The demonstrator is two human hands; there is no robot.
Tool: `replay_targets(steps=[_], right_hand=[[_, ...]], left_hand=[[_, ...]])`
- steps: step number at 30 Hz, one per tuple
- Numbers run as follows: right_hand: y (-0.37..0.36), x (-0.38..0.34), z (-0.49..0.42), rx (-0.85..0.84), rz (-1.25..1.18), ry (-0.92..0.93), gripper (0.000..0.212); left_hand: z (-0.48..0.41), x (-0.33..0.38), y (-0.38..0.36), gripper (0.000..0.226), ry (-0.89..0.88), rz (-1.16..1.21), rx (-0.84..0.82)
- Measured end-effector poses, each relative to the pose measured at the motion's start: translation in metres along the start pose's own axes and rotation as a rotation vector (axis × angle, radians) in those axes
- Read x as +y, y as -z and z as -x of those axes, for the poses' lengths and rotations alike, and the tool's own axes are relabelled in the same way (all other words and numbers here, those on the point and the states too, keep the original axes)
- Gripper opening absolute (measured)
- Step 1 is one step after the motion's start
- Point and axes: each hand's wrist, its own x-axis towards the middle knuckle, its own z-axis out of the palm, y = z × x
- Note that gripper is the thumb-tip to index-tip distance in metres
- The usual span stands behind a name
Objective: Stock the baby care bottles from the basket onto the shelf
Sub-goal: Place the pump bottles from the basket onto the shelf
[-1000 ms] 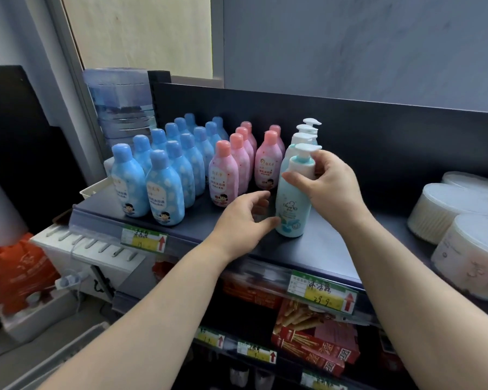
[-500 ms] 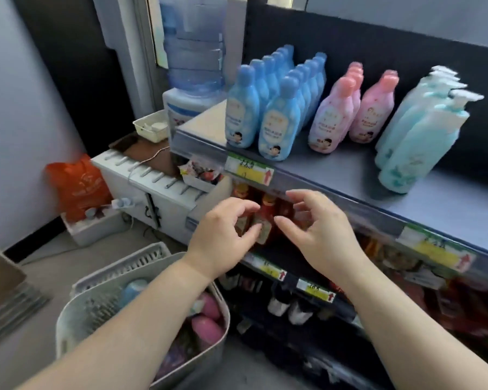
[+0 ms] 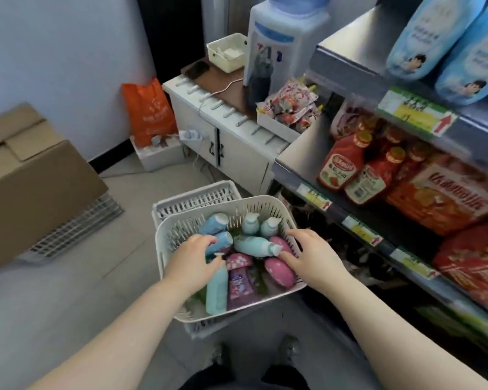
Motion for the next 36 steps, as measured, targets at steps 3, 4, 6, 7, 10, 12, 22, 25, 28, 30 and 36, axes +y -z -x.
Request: replay_targets(steps=[3, 4, 6, 7, 10, 12, 22, 25, 28, 30, 36], right_hand=[[-0.028, 0.000, -0.012, -0.078, 0.002, -0.019, 0.053], [-0.036, 0.000, -0.017, -0.097, -0.001, -0.030, 0.054], [-0.051, 0.002, -0.027, -0.136, 0.001, -0.052, 0.056], [-0.059, 0.003, -0.032, -0.160, 0.014, -0.066, 0.056], [-0.078, 0.010, -0.050, -0.200, 0.060, -0.084, 0.052], [-0.089, 0.015, -0.062, -0.208, 0.089, -0.077, 0.050], [-0.120, 0.046, -0.121, -0.368, 0.353, 0.114, 0.062], [-0.129, 0.052, -0.130, -0.383, 0.455, 0.225, 0.066], [-0.136, 0.054, -0.136, -0.347, 0.567, 0.333, 0.066], [-0.138, 0.053, -0.140, -0.330, 0.581, 0.364, 0.062], [-0.131, 0.047, -0.153, -0.329, 0.387, 0.328, 0.037]], left_hand=[[-0.001, -0.028, -0.014, 0.045, 0.089, -0.010, -0.069], [-0.002, -0.035, -0.019, 0.046, 0.121, -0.023, -0.095], [-0.005, -0.047, -0.030, 0.049, 0.189, -0.044, -0.159], [-0.008, -0.051, -0.036, 0.051, 0.219, -0.046, -0.189], [-0.017, -0.058, -0.055, 0.058, 0.297, -0.018, -0.247], [-0.023, -0.058, -0.068, 0.060, 0.356, 0.014, -0.290], [-0.050, -0.052, -0.118, 0.055, 0.669, 0.143, -0.413], [-0.056, -0.051, -0.126, 0.054, 0.733, 0.184, -0.398], [-0.060, -0.055, -0.139, 0.071, 0.747, 0.168, -0.442], [-0.059, -0.057, -0.147, 0.075, 0.788, 0.194, -0.432], [-0.057, -0.058, -0.149, 0.063, 0.812, 0.237, -0.365]])
